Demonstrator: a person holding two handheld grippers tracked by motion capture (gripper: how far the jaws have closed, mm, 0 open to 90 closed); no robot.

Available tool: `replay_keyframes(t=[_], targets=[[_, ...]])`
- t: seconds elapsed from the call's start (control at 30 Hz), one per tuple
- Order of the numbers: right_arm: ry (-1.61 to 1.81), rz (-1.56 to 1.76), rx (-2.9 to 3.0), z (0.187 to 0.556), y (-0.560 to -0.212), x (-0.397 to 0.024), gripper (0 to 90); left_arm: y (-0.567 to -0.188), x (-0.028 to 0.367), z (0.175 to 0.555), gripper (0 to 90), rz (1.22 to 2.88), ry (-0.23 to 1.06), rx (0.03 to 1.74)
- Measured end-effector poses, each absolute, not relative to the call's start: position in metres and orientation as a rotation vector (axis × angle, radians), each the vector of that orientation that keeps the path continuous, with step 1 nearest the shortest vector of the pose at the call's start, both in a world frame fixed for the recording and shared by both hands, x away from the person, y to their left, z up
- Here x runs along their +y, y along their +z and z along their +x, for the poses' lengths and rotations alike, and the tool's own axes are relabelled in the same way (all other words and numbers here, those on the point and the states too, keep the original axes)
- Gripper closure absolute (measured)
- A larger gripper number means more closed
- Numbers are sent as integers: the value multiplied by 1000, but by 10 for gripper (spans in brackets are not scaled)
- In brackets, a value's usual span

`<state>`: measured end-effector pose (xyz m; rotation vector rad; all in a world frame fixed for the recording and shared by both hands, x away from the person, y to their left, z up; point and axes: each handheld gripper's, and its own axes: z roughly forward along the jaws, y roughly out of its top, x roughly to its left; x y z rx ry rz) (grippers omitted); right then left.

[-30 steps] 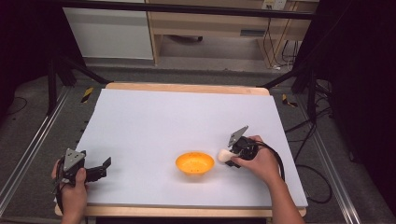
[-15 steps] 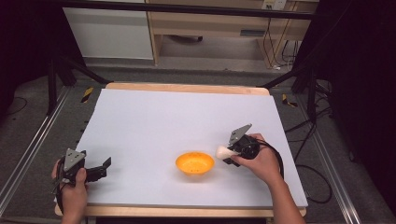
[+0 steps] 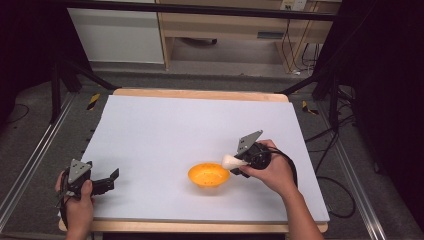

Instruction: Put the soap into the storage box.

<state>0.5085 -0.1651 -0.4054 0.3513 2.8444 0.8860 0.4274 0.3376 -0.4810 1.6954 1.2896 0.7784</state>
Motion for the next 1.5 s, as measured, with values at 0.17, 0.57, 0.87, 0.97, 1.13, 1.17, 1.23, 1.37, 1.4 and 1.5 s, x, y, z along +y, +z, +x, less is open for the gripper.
replay_keyframes(t=[0.17,0.57,0.87,0.97,1.13,1.17,1.23,1.37,1.4,1.5], targets=[[896,311,2856,507,-402,-151,494,-481,338,427,3,1694,778,1290],[934,233,2871,506,-399,-128,494,-481,338,428,3,1694,775,1291],[945,208,2886,505,-401,-114,494,-481,338,428,3,1694,774,1291],[925,182,2897,505,-403,-107,494,-481,338,428,3,1696,775,1290],[929,172,2908,507,-406,-101,494,-481,338,428,3,1693,775,1291],[931,168,2911,507,-407,-100,494,-481,338,428,3,1694,774,1290],[930,153,2918,508,-408,-98,493,-481,338,428,2,1694,774,1291],[918,146,2926,509,-411,-94,492,-481,338,428,3,1695,773,1290],[918,146,2926,509,-411,-94,492,-481,338,428,3,1695,773,1290],[904,137,2941,510,-414,-92,491,-481,338,428,3,1696,773,1290]])
